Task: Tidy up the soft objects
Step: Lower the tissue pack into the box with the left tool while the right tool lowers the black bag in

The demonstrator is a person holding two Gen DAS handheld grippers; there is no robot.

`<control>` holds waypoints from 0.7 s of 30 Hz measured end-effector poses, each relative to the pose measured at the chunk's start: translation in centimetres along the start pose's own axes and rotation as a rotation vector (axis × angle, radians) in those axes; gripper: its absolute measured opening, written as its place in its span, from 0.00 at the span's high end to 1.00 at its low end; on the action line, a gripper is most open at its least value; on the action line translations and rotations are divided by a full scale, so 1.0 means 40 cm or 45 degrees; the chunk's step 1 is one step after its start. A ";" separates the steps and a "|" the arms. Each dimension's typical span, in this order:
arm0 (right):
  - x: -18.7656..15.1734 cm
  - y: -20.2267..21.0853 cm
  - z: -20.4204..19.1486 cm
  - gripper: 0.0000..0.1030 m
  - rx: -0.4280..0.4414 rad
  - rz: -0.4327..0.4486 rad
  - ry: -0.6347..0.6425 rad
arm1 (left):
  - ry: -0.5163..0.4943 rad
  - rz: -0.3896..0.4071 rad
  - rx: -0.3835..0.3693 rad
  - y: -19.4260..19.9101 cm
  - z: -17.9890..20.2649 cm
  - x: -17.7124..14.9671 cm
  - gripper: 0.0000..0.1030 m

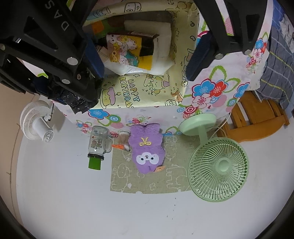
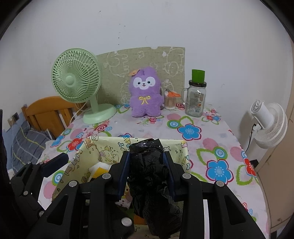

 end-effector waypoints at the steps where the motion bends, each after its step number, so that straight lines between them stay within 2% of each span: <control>1: 0.001 -0.001 -0.002 0.62 0.001 0.003 0.004 | 0.002 -0.008 -0.010 -0.002 -0.001 -0.001 0.08; 6: 0.006 -0.008 -0.009 0.62 0.003 0.011 0.014 | 0.009 -0.014 0.004 -0.002 -0.011 -0.001 0.02; 11: 0.017 -0.006 -0.020 0.62 0.006 0.062 0.038 | 0.007 -0.021 0.027 -0.003 -0.021 -0.002 0.02; 21: 0.007 -0.049 -0.023 0.60 0.042 0.000 0.022 | 0.003 -0.045 0.038 -0.010 -0.028 -0.015 0.02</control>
Point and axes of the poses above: each gripper's, at about its wrist camera, not at the fingertips, and y roughly against the way its jaws point, z to its right, x to its top, the point moved 8 cm from there along -y, roughly the way its jaws point, and after that the axes turned 8 degrees about x, right-handed, at the moved point
